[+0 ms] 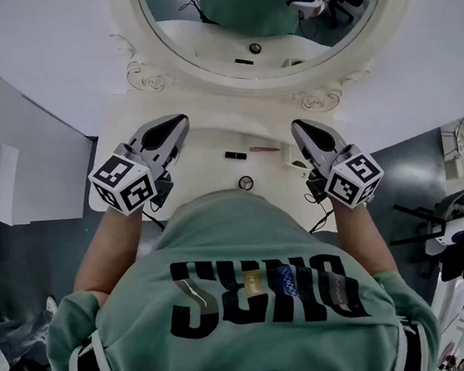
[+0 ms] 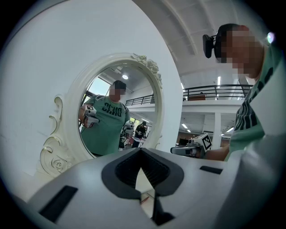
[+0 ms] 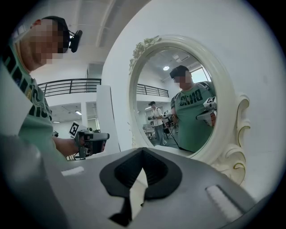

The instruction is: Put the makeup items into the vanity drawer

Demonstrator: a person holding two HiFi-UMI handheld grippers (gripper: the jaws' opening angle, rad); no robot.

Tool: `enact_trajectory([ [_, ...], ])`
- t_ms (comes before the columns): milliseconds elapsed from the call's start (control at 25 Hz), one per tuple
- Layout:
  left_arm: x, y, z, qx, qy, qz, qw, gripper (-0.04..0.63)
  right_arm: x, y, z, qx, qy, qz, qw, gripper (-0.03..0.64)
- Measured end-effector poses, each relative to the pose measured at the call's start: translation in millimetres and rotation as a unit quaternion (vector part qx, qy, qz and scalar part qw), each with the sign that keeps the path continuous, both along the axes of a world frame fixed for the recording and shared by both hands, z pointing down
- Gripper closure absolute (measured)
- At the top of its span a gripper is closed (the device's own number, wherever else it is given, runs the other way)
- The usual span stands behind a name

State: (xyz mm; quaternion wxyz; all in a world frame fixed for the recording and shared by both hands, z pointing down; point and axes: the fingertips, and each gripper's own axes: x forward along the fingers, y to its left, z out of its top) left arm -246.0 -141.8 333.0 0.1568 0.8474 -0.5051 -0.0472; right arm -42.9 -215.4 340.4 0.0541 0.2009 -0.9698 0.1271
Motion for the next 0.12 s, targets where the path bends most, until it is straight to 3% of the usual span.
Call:
enact_trajectory([
  [120,0.2,-0.6,0.0,-0.001,0.001,0.001,1.0000,0.591,-1.0,-0.4,-0.1,0.000,0.001,-0.002,1.000,0.611],
])
